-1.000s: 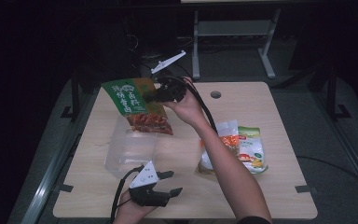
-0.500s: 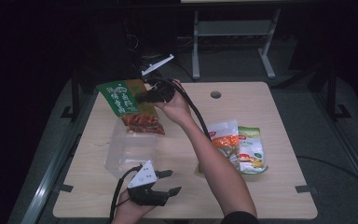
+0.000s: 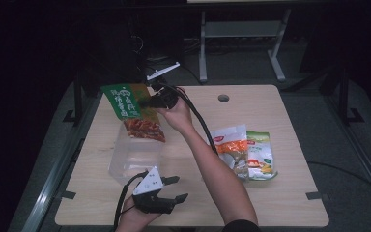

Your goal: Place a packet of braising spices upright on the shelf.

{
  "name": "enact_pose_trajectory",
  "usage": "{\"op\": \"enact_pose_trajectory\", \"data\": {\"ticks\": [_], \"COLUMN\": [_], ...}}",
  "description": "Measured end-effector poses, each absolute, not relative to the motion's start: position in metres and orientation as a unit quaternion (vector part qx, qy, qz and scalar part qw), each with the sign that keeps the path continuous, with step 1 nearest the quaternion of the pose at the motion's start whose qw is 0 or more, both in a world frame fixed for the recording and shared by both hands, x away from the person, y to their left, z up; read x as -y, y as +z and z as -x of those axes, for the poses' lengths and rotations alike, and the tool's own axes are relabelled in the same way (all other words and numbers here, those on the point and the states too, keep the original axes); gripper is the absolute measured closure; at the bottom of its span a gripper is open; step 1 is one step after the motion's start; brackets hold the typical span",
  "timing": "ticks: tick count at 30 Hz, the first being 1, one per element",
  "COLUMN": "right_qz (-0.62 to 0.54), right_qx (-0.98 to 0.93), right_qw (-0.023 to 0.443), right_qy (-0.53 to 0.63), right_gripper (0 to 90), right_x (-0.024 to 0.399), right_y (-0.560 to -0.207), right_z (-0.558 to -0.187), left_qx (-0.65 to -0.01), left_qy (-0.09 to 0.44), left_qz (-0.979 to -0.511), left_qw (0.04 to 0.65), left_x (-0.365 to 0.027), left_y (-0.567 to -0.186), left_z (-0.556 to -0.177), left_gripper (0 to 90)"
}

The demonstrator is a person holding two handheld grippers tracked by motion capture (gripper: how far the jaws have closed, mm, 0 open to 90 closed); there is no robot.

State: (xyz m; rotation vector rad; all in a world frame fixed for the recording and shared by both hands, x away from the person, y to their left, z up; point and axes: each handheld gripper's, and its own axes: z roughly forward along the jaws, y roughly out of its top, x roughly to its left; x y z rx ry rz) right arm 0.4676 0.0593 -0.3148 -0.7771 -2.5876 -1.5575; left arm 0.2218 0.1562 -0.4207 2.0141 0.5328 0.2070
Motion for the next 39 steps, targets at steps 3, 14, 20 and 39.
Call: {"op": "enact_pose_trajectory", "data": {"ticks": [3, 14, 20, 39], "right_qz": [0.259, 0.254, 0.25, 0.274], "right_qx": [0.827, 0.832, 0.838, 0.833], "right_qw": [0.014, 0.022, 0.021, 0.011], "right_qy": [-0.499, -0.492, -0.484, -0.481], "right_gripper": [90.0, 90.0, 89.8, 61.3], "right_x": [-0.059, -0.055, -0.047, -0.033], "right_y": [-0.318, -0.335, -0.344, -0.343], "right_z": [-0.469, -0.471, -0.472, -0.479], "left_qx": [-0.219, -0.218, -0.218, -0.222], "left_qy": [0.086, 0.087, 0.089, 0.089], "left_qz": [-0.834, -0.835, -0.835, -0.833], "left_qw": [0.499, 0.498, 0.497, 0.498], "left_x": [-0.155, -0.155, -0.155, -0.155], "left_y": [-0.421, -0.421, -0.421, -0.421], "left_z": [-0.222, -0.222, -0.223, -0.225], "left_gripper": [38.3, 38.3, 38.2, 37.9]}}
